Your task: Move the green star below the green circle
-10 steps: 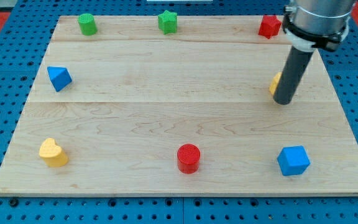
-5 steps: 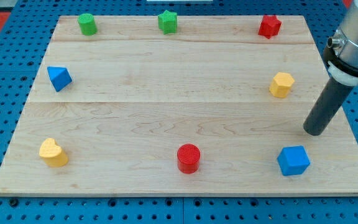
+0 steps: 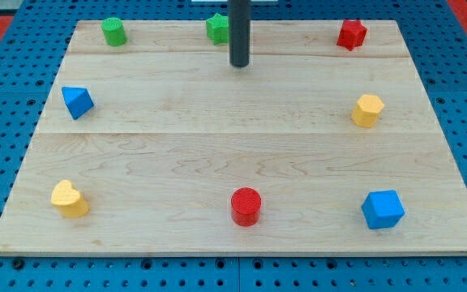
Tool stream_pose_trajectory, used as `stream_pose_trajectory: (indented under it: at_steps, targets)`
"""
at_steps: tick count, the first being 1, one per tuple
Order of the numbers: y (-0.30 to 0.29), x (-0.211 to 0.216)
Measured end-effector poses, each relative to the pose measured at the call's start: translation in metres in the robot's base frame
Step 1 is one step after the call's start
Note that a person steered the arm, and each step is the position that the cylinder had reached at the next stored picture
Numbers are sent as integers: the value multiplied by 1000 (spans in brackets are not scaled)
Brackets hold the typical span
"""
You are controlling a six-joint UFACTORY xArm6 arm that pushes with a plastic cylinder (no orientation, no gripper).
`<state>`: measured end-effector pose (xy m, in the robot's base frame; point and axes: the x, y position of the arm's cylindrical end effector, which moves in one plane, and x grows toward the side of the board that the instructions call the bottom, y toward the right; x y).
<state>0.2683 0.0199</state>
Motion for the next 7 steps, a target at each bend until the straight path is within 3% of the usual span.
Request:
stream_pose_trajectory:
  at_steps: [1,3,4,6,7]
  targets:
    - [16,-55]
    - [-39,-59]
    - [-37,-75]
    - [-108,-66]
    - [-115,-41]
